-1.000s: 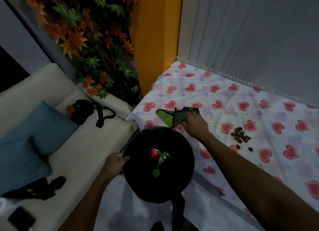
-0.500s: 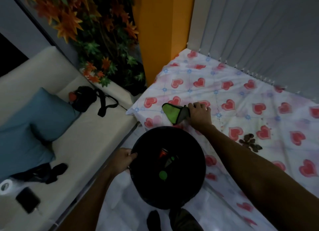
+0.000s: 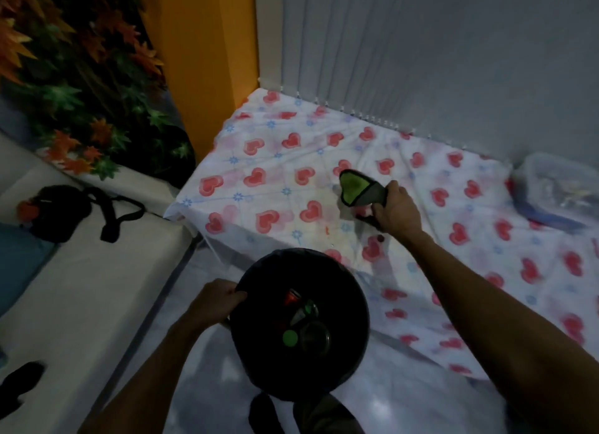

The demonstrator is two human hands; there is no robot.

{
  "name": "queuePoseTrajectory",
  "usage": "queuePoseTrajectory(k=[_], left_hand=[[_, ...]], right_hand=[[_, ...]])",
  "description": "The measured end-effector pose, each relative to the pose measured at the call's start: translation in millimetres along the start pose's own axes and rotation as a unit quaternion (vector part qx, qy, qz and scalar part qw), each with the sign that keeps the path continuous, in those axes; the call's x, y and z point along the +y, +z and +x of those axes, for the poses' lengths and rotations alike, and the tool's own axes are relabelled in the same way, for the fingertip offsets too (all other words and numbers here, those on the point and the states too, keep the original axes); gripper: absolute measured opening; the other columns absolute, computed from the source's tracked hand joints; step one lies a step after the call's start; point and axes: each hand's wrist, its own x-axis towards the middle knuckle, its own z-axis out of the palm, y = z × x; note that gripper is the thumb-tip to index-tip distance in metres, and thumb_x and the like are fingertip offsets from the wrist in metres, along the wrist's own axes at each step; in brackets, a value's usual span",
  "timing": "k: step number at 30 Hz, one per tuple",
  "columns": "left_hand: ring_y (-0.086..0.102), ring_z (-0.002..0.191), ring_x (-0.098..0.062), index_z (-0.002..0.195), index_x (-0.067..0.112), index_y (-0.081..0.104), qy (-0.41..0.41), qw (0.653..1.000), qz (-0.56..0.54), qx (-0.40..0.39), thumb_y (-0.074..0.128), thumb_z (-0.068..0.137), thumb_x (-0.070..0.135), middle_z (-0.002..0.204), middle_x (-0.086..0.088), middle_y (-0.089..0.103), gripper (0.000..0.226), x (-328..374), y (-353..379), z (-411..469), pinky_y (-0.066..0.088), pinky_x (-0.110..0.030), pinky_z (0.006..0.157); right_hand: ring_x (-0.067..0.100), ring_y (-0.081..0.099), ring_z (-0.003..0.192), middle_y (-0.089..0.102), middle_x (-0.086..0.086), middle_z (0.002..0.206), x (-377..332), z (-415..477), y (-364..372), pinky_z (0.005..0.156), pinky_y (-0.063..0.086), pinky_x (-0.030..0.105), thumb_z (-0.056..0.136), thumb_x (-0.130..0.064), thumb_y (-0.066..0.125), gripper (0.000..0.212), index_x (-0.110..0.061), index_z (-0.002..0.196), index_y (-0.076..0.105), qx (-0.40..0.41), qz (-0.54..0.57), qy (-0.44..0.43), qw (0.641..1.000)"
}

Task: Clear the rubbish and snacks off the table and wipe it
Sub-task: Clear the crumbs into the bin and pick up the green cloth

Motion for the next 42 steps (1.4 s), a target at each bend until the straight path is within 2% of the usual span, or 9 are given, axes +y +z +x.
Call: queuePoseTrajectory(k=[5,10,13,15,22,27,31,35,42], left_hand=[[0.062,0.048,-0.003,0.054,0.018,0.057,-0.006,0.998,0.032,-0.056,0.062,0.092,0.013,0.059,0.002,0.064,0.039,20.7,52.3,0.8,0.046,-0.015,0.042],[0.070,0.062,-0.017,0.067,0.008,0.068,-0.049,0.993,0.007,-0.111,0.060,0.090,0.007,0.071,-0.005,0.070,0.025,34.4,95.8,5.2,0.057,-0.026,0.048],[0.072,0.059,-0.016,0.081,-0.002,0.074,-0.075,0.990,-0.011,-0.117,0.059,0.090,0.005,0.079,-0.013,0.073,0.018,35.0,117.1,16.4,0.061,-0.033,0.053],[0.071,0.057,-0.015,0.088,-0.007,0.075,-0.087,0.990,-0.022,-0.111,0.059,0.090,0.005,0.082,-0.017,0.073,0.020,35.1,129.4,25.8,0.061,-0.033,0.053],[0.075,0.073,-0.025,0.086,-0.003,0.075,-0.119,0.986,-0.047,-0.103,0.060,0.090,0.007,0.083,-0.014,0.076,0.019,31.6,156.0,51.1,0.065,-0.041,0.062],[0.075,0.082,-0.033,0.090,-0.006,0.076,-0.111,0.989,-0.044,-0.082,0.063,0.090,0.010,0.089,-0.021,0.076,0.020,30.5,165.2,66.8,0.064,-0.051,0.067],[0.074,0.067,-0.024,0.089,0.002,0.076,-0.124,0.987,-0.069,-0.077,0.060,0.094,0.005,0.077,-0.011,0.075,0.017,38.9,172.1,72.6,0.060,-0.034,0.052],[0.074,0.070,-0.023,0.087,0.004,0.078,-0.126,0.987,-0.070,-0.075,0.060,0.093,0.005,0.077,-0.010,0.076,0.018,43.1,175.2,76.6,0.060,-0.033,0.053],[0.073,0.069,-0.023,0.082,0.001,0.075,-0.119,0.988,-0.071,-0.067,0.060,0.092,0.003,0.077,-0.013,0.075,0.018,50.4,180.0,77.6,0.059,-0.031,0.050]], right_hand=[[0.037,0.059,0.082,0.058,0.020,0.100,57.9,-28.0,-31.1,0.062,0.052,0.043,0.088,-0.023,0.058,0.030,-0.004,0.108,0.045,0.036,0.019,0.073,0.997],[0.029,0.060,0.073,0.059,0.011,0.090,88.4,-29.1,-42.4,0.054,0.046,0.032,0.088,-0.023,0.058,0.027,-0.008,0.106,0.045,0.071,0.054,0.098,0.991],[0.026,0.060,0.073,0.059,0.009,0.092,100.1,-13.0,-38.6,0.051,0.045,0.032,0.089,-0.028,0.059,0.029,-0.012,0.107,0.041,0.076,0.071,0.080,0.991],[0.028,0.061,0.077,0.060,0.011,0.096,105.5,2.6,-30.9,0.058,0.053,0.040,0.087,-0.034,0.059,0.034,-0.014,0.106,0.039,0.064,0.079,0.067,0.993],[0.033,0.062,0.083,0.060,0.015,0.102,118.2,46.3,18.8,0.062,0.052,0.042,0.088,-0.027,0.060,0.042,-0.007,0.116,0.036,-0.039,0.086,-0.055,0.994],[0.033,0.055,0.113,0.054,0.017,0.132,121.0,61.6,45.0,0.091,0.047,0.039,0.087,-0.022,0.056,0.064,-0.012,0.147,0.035,-0.127,0.090,-0.160,0.975],[0.034,0.038,0.137,0.040,0.015,0.152,124.6,69.2,57.3,0.113,0.033,0.045,0.089,-0.036,0.058,0.070,-0.018,0.152,0.035,-0.173,0.048,-0.187,0.966],[0.027,0.048,0.125,0.051,0.009,0.141,131.1,68.2,59.2,0.106,0.042,0.044,0.082,-0.026,0.056,0.064,-0.020,0.145,0.045,-0.160,0.084,-0.204,0.962],[0.026,0.047,0.128,0.053,0.009,0.140,129.0,41.5,61.4,0.105,0.032,0.029,0.078,-0.020,0.050,0.064,-0.020,0.142,0.050,-0.197,0.083,-0.234,0.948]])
